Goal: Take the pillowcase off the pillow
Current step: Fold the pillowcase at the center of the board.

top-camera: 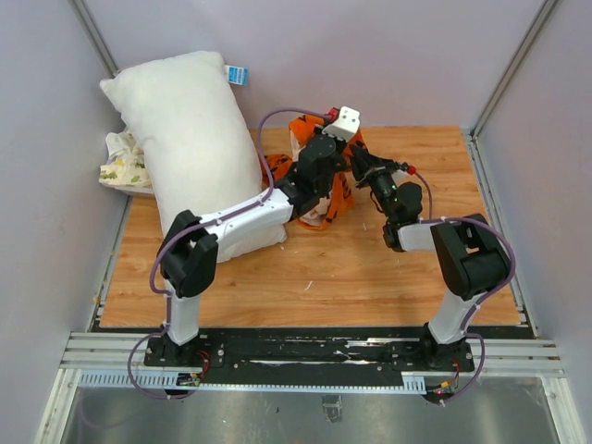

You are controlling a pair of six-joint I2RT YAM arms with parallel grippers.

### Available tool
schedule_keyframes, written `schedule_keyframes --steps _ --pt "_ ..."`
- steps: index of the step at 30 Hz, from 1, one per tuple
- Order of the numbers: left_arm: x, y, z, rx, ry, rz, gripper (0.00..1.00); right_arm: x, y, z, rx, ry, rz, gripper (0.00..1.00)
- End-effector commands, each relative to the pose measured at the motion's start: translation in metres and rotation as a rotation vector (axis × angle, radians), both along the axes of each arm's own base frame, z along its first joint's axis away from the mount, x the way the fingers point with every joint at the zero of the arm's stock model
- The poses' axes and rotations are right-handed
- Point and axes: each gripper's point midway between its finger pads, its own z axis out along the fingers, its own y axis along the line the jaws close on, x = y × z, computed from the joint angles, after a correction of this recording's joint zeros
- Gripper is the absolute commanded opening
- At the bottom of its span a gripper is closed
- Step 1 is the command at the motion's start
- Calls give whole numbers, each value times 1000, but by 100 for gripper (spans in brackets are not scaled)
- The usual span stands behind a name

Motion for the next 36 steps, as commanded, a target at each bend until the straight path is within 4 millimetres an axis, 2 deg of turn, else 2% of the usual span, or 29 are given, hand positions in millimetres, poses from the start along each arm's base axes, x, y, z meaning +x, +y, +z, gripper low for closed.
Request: schedule_keyframes --steps 1,3,4,6,7,8,9,12,14,15,16,21,25,28,30,34,36 --pt "-12 19 43 -83 -89 33 0 -3 -12 33 94 -52 90 1" --pt "-15 26 44 -71 -81 23 2 -2 -19 33 -30 -65 98 1" --pt "-17 25 46 -63 -64 -17 19 -5 -25 41 -110 -90 109 1" --pt "-29 13 42 -18 21 -224 62 -4 -46 60 -296 -162 97 1" --pt "-41 9 43 -16 62 -353 75 -4 -58 65 -416 -184 92 1" --pt "-59 5 43 -16 99 -501 84 -4 -68 74 -532 -207 92 1" --pt "-80 4 45 -25 129 -642 89 -4 -80 74 -720 -242 73 1" --pt "-126 14 60 -90 153 -909 93 -5 -115 76 -1195 -183 31 1" --pt "-140 18 67 -108 133 -970 93 -8 -131 82 -1373 -167 -12 2" --pt "-138 20 69 -117 120 -956 94 -9 -132 88 -1394 -196 -24 2" --pt "-131 21 69 -128 114 -926 94 -9 -130 94 -1391 -246 -33 2" --pt "-73 16 53 -202 152 -737 93 -24 -98 131 -1310 -557 43 2" --pt "-33 5 44 -267 142 -707 93 -49 -78 162 -1236 -784 109 1" --pt "-6 -5 48 -318 156 -750 93 -67 -66 179 -1185 -907 151 1" --pt "-6 -17 55 -313 151 -865 95 -76 -60 186 -1140 -959 179 1" --pt "-25 -51 65 -277 158 -1184 97 -94 -51 198 -1049 -1078 214 1" --pt "-36 -66 60 -286 204 -1344 97 -99 -48 203 -1000 -1110 231 1"
